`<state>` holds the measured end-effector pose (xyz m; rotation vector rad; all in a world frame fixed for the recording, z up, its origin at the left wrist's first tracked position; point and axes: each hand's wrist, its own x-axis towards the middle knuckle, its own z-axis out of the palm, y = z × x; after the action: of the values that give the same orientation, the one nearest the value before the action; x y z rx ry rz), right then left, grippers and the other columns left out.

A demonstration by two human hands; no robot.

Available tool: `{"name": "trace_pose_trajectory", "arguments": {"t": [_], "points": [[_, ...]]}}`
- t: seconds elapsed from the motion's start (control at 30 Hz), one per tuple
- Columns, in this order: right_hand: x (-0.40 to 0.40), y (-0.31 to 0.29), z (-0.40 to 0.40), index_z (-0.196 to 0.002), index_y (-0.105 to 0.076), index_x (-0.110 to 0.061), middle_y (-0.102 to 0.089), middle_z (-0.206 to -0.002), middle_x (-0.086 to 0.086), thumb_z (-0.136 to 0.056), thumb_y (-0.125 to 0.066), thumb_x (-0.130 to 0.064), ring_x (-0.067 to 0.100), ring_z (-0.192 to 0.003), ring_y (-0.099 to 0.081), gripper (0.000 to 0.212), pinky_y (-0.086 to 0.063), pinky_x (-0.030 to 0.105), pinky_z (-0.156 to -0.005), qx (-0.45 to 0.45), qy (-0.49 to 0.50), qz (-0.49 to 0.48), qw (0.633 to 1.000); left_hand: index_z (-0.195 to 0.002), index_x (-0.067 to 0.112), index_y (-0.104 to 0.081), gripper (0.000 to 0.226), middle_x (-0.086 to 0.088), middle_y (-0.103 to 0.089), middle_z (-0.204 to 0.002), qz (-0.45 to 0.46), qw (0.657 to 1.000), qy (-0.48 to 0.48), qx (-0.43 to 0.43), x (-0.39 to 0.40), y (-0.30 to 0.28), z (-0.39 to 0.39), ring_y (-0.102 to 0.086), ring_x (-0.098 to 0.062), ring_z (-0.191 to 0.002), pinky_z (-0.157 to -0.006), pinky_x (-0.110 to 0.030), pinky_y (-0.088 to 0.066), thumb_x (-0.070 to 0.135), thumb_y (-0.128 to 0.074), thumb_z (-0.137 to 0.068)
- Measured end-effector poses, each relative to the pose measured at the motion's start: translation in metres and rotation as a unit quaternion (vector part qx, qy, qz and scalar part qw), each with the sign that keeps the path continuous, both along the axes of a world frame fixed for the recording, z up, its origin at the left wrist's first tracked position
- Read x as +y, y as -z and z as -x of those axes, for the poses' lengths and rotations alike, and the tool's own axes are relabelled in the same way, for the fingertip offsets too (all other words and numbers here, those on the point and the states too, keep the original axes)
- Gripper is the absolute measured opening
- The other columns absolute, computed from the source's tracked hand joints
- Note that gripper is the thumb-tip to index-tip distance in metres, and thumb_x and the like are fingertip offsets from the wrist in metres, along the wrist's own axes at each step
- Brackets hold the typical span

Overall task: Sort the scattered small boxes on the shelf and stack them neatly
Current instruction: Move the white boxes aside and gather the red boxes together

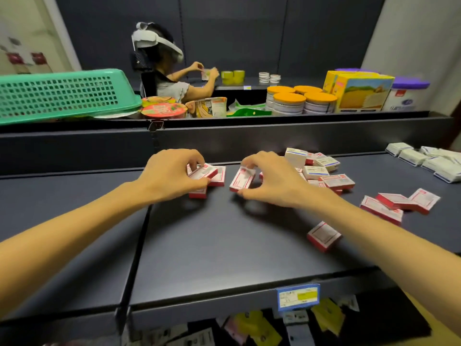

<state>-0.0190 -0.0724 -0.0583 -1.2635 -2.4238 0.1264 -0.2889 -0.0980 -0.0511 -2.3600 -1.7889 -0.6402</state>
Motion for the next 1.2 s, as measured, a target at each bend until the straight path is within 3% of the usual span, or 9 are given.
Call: {"name": "trace_pose_trajectory", "arguments": {"t": [0.17,0.3,0.47,0.63,0.73,0.9,1.03,1.2], "points": [[-0.025,0.015,0.037,-0.137,-0.053,-0.026,-0.059,-0.134,-0.003,-0.076,-0.072,-0.063,0.017,-0.12,-0.052,0.075,-0.049,0.04,-0.098,-0.04,-0.016,0.039,0.998,-0.114,0.035,-0.066,0.05,0.013,-0.07,-0.101,0.017,0.998,-0.034,0.049,-0.028,0.011,0.031,-0.063,-0.013,-0.086,-0.065,-0.028,-0.05,0.068,-0.062,-0.077],[-0.026,0.016,0.052,-0.13,-0.061,-0.024,-0.062,-0.13,-0.002,-0.083,-0.068,-0.058,0.017,-0.114,-0.055,0.058,-0.053,0.041,-0.093,-0.036,-0.027,0.029,0.999,-0.11,0.031,-0.068,0.045,0.01,-0.073,-0.101,0.036,0.996,-0.061,0.054,-0.034,0.015,0.033,-0.064,-0.014,-0.083,-0.065,-0.029,-0.052,0.063,-0.063,-0.079],[-0.015,0.024,0.054,-0.131,-0.063,-0.018,-0.056,-0.138,0.0,-0.094,-0.063,-0.045,0.017,-0.124,-0.052,0.046,-0.049,0.039,-0.1,-0.049,-0.048,0.018,0.997,-0.111,0.025,-0.068,0.042,0.003,-0.073,-0.108,0.054,0.99,-0.074,0.104,-0.03,0.015,0.032,-0.062,-0.015,-0.082,-0.055,-0.025,-0.037,0.057,-0.064,-0.084],[-0.012,0.026,0.055,-0.131,-0.063,-0.021,-0.058,-0.137,0.0,-0.092,-0.064,-0.046,0.021,-0.124,-0.051,0.046,-0.048,0.044,-0.1,-0.042,-0.006,-0.028,0.999,-0.119,0.026,-0.069,0.051,0.0,-0.07,-0.116,0.048,0.991,-0.065,0.106,-0.014,0.02,0.025,-0.065,-0.022,-0.095,-0.065,-0.029,-0.045,0.064,-0.055,-0.089],[-0.014,0.021,0.04,-0.123,-0.067,-0.022,-0.063,-0.13,-0.001,-0.089,-0.068,-0.047,0.02,-0.121,-0.053,0.042,-0.047,0.042,-0.099,-0.028,0.018,-0.069,0.997,-0.095,0.027,-0.076,0.053,-0.001,-0.069,-0.101,0.046,0.994,-0.077,0.062,-0.009,0.017,0.022,-0.064,-0.025,-0.082,-0.066,-0.032,-0.051,0.065,-0.042,-0.082],[-0.019,0.009,-0.009,-0.113,-0.071,-0.02,-0.069,-0.119,0.0,-0.091,-0.066,-0.034,0.021,-0.114,-0.058,0.027,-0.047,0.042,-0.099,0.039,0.081,-0.109,0.99,-0.11,0.03,-0.073,0.035,0.004,-0.065,-0.117,-0.031,0.998,-0.049,0.033,-0.006,0.002,0.003,-0.065,-0.022,-0.099,-0.072,-0.032,-0.044,0.054,-0.055,-0.092],[-0.022,-0.003,-0.053,-0.127,-0.066,-0.021,-0.067,-0.124,0.002,-0.089,-0.065,-0.04,0.023,-0.114,-0.057,0.042,-0.048,0.04,-0.094,0.034,0.197,-0.079,0.977,-0.115,0.03,-0.07,0.035,0.005,-0.062,-0.122,-0.005,0.999,0.037,0.033,-0.005,-0.003,-0.04,-0.063,-0.019,-0.103,-0.08,-0.036,-0.053,0.053,-0.059,-0.091],[-0.029,0.001,-0.096,-0.128,-0.061,-0.022,-0.069,-0.117,0.003,-0.08,-0.06,-0.07,0.025,-0.104,-0.062,0.068,-0.05,0.038,-0.084,-0.026,0.287,-0.061,0.955,-0.12,0.03,-0.065,0.041,0.007,-0.059,-0.127,-0.011,0.994,0.095,0.049,-0.002,0.002,-0.101,-0.062,-0.014,-0.105,-0.083,-0.033,-0.052,0.057,-0.058,-0.091]]}}
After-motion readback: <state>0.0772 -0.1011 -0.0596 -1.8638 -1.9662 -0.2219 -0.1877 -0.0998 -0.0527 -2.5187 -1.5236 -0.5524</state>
